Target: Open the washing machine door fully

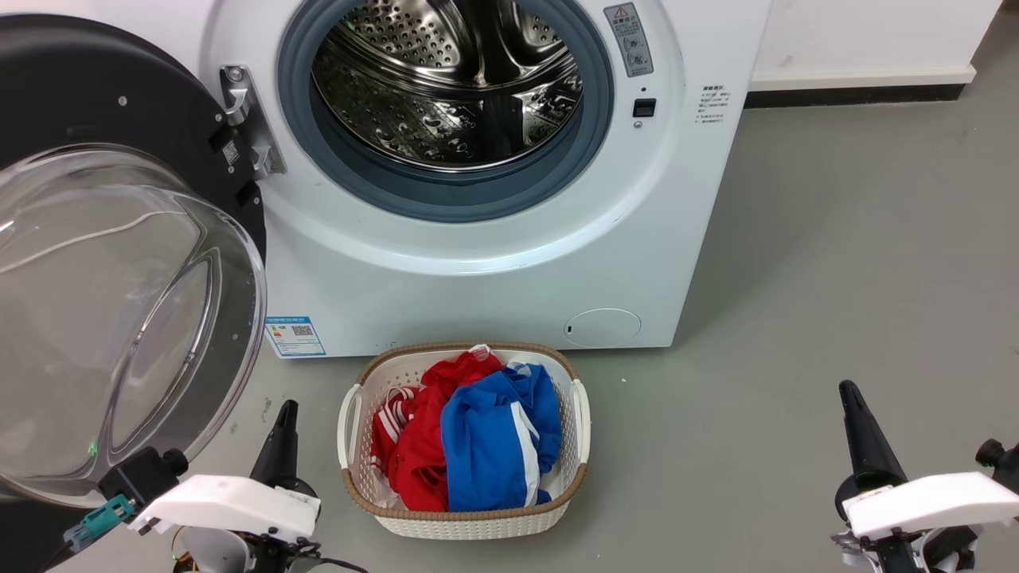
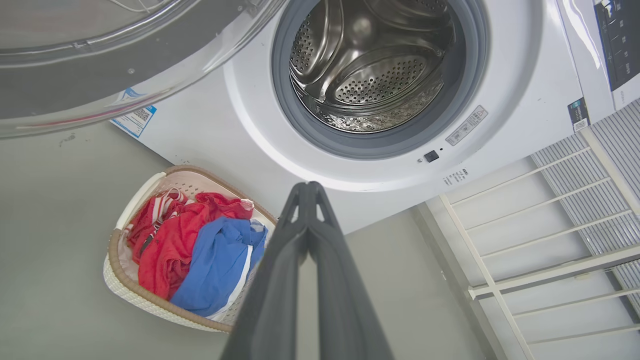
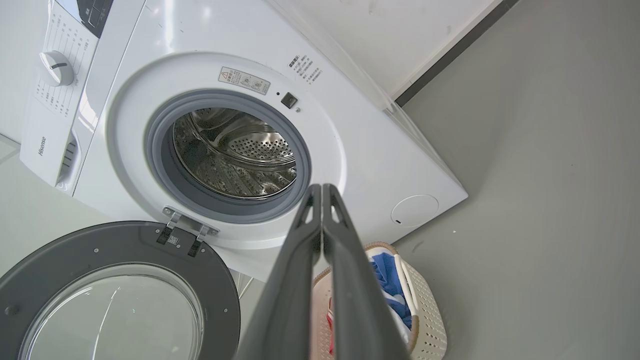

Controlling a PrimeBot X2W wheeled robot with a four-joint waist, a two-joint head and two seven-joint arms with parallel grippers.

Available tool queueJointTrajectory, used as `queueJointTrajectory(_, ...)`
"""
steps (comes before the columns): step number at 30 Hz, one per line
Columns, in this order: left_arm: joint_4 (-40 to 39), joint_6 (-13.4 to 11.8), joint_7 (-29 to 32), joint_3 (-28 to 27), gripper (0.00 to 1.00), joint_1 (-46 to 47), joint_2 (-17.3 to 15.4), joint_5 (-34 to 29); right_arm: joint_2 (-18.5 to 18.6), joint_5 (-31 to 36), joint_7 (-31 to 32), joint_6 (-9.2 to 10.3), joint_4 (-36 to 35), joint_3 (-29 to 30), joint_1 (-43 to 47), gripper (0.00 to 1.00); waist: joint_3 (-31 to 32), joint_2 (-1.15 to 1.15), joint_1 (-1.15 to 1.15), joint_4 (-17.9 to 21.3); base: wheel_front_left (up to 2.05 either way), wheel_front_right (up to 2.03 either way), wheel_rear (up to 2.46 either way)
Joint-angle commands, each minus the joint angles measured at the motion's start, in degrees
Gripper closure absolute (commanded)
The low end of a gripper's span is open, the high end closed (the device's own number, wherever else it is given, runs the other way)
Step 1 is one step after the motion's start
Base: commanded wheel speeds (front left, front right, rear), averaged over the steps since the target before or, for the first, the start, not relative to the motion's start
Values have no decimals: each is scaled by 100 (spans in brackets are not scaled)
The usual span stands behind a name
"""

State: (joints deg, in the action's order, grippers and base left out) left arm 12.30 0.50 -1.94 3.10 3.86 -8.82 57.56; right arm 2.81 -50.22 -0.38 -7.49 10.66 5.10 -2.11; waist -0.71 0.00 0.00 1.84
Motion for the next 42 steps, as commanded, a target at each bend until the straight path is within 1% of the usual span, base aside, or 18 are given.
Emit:
queueJointTrajectory(1, -47, 33, 26, -58, 100, 153, -14, 105, 9, -132, 20, -1, -46, 19, -149, 100, 1, 0, 0, -2, 0, 0, 0)
queueJointTrajectory(8, -16, 128, 139, -185, 100, 172, 74, 569, 9, -699, 113, -1, 7, 37, -191, 100, 6, 0, 0, -20, 0, 0, 0)
queueJointTrajectory(19, 22, 249, 286, -347, 100, 191, 175, 1152, 9, -1406, 236, -1, 73, 59, -247, 100, 13, 0, 0, -46, 0, 0, 0)
queueJointTrajectory(42, 91, 468, 542, -638, 100, 232, 368, 2198, 10, -2669, 440, -1, 192, 98, -346, 100, 29, 0, 0, -100, 0, 0, 0)
